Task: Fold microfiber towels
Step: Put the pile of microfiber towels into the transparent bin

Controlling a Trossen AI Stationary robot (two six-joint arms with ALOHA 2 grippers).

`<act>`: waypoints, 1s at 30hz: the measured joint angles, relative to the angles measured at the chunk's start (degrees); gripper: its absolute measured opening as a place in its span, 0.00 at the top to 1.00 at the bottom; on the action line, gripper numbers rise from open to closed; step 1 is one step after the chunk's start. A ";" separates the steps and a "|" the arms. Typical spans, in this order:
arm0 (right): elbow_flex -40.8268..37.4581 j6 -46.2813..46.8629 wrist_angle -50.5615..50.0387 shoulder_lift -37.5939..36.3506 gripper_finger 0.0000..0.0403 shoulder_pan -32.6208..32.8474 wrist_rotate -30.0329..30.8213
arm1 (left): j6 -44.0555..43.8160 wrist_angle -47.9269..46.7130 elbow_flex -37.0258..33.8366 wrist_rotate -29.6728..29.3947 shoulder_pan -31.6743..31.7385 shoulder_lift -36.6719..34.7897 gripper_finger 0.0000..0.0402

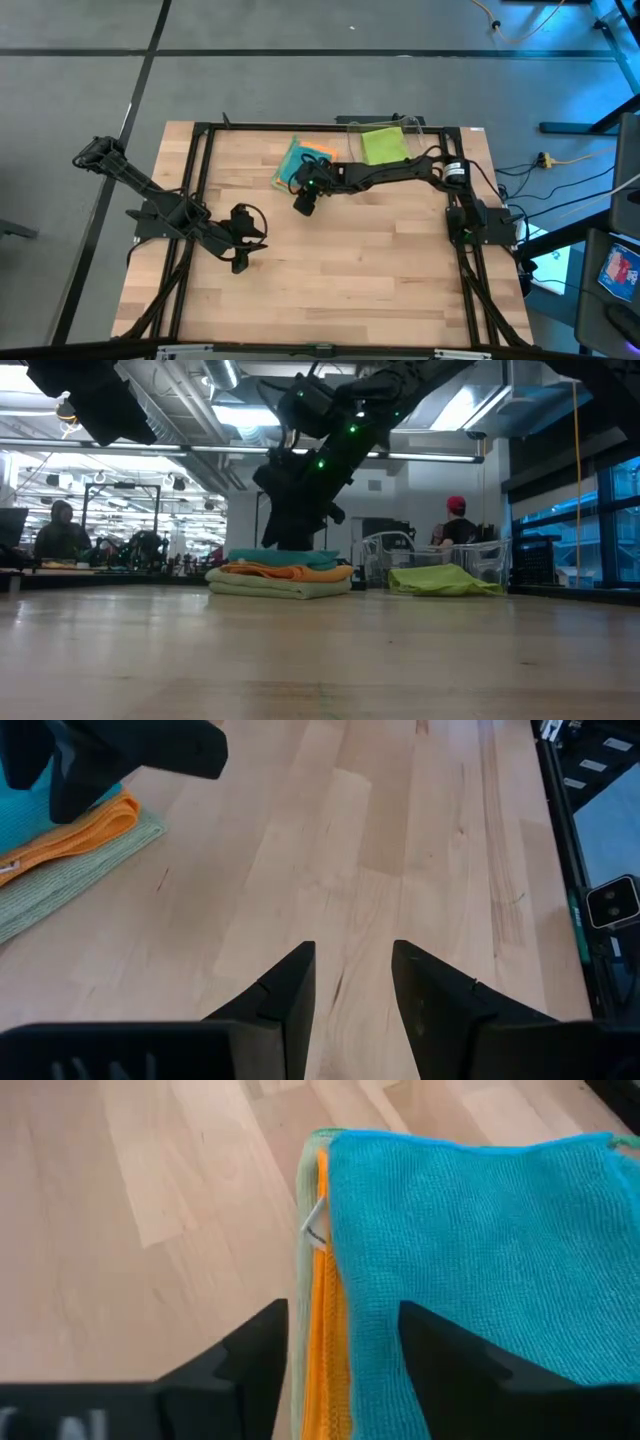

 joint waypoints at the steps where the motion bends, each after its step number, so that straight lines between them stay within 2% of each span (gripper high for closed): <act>1: 0.01 0.00 -0.06 -0.19 0.52 0.00 -0.23 | 0.00 0.00 0.00 0.00 0.01 0.00 0.68; 5: 0.01 -0.04 -0.41 -3.04 0.47 -0.02 -0.37 | 0.00 0.00 0.00 0.00 0.01 0.00 0.68; 9: 0.10 -4.25 -4.60 -7.27 0.46 0.24 -0.35 | 0.06 -0.04 0.00 -0.01 0.01 0.02 0.68; 13: 0.10 -9.15 -16.78 -11.67 0.48 1.69 -0.32 | 0.68 -0.05 0.00 0.00 0.01 0.24 0.68; 18: 0.10 -9.22 -30.67 -16.34 0.49 5.05 -0.35 | 9.30 0.11 0.00 -0.19 0.50 0.24 0.68; 23: 0.07 -9.31 -32.66 -16.71 0.49 7.73 -0.36 | 16.73 3.02 0.00 -3.58 1.91 0.22 0.68; 30: 0.01 -10.79 -30.00 -16.11 0.49 9.04 -0.36 | 17.19 4.71 0.00 -4.00 2.72 0.22 0.68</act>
